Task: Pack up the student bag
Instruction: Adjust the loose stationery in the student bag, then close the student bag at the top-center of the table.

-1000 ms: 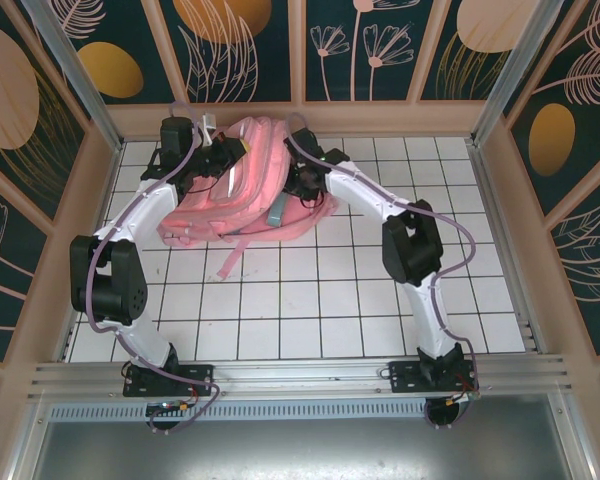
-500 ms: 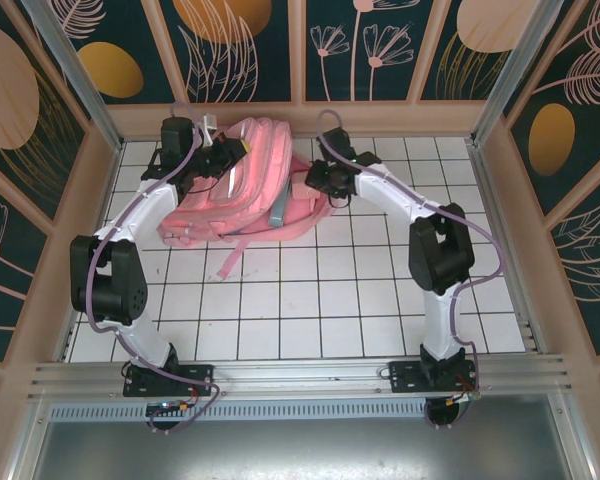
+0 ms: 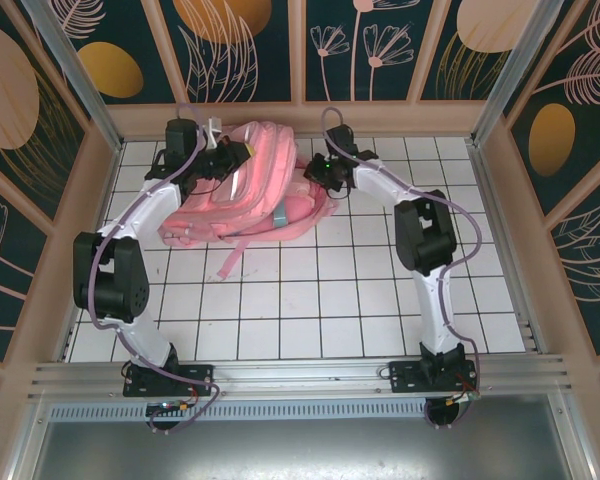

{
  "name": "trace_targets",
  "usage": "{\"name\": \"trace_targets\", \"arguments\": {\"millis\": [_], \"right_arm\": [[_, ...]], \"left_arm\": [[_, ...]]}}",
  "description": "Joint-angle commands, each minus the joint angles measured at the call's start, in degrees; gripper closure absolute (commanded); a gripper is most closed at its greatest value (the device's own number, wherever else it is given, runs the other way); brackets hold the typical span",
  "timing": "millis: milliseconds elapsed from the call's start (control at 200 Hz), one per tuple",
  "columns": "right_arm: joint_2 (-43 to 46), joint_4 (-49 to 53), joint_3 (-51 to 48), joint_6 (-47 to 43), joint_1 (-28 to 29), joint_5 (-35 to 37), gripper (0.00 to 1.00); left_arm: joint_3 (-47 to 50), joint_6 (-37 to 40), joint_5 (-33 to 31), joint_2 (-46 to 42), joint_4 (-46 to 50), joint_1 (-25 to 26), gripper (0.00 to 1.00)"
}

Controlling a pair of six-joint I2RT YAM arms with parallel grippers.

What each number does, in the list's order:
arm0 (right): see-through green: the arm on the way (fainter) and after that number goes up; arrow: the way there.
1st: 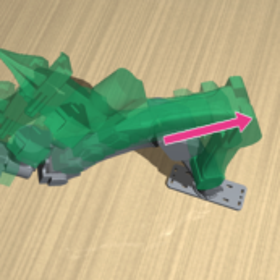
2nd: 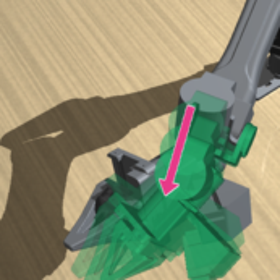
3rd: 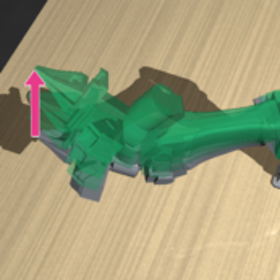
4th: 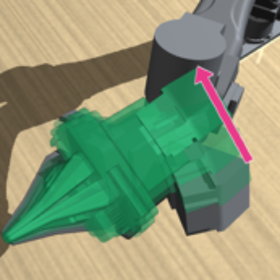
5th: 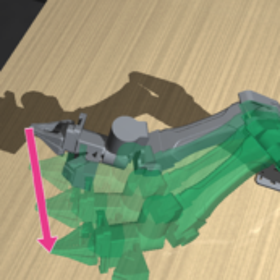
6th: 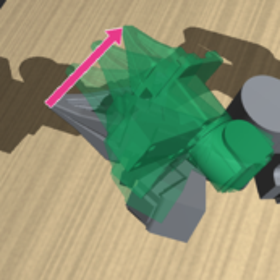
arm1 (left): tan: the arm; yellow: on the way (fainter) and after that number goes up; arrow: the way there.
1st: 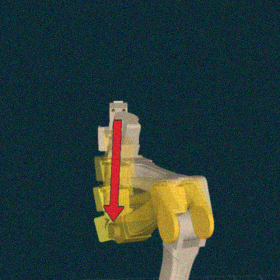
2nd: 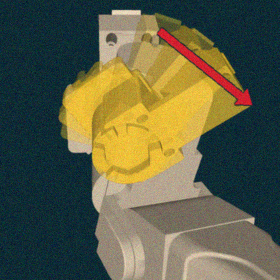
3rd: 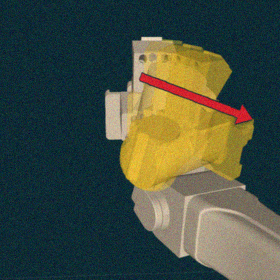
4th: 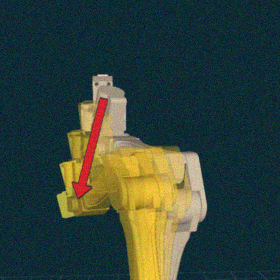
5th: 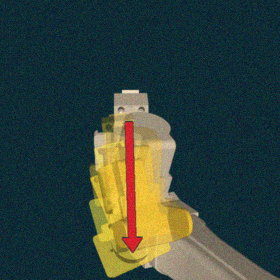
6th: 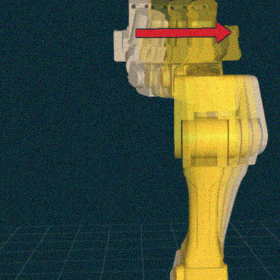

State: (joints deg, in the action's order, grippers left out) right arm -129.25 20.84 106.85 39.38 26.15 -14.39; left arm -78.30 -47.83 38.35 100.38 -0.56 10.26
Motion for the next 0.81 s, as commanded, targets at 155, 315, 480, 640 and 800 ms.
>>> {"name": "trace_targets", "arguments": {"millis": [155, 315, 480, 640, 800], "right_arm": [[-3.08, 1.41, 6.54, 0.31, 2.20, -3.06, 0.72], [2.78, 0.85, 1.09, -0.85, 0.08, 0.14, 0.62], [9.80, 0.17, -5.03, -1.41, -1.84, 3.47, 0.58], [15.99, -0.38, -11.70, -0.64, -2.68, 7.83, 0.56], [21.24, -2.19, -18.38, -0.39, -2.40, 10.55, 0.54]], "left_arm": [[-2.94, -1.45, 1.92, 2.53, -3.22, 4.17, 1.00], [-3.74, -1.01, 0.57, 3.74, -2.51, 4.34, 0.87], [-6.02, 1.00, -0.58, 4.23, 0.59, 4.36, 0.50], [-6.29, 2.48, -3.57, 1.84, 3.55, 3.21, 0.40], [-0.61, 3.07, -9.21, -4.60, 6.26, -0.06, 0.41]]}}
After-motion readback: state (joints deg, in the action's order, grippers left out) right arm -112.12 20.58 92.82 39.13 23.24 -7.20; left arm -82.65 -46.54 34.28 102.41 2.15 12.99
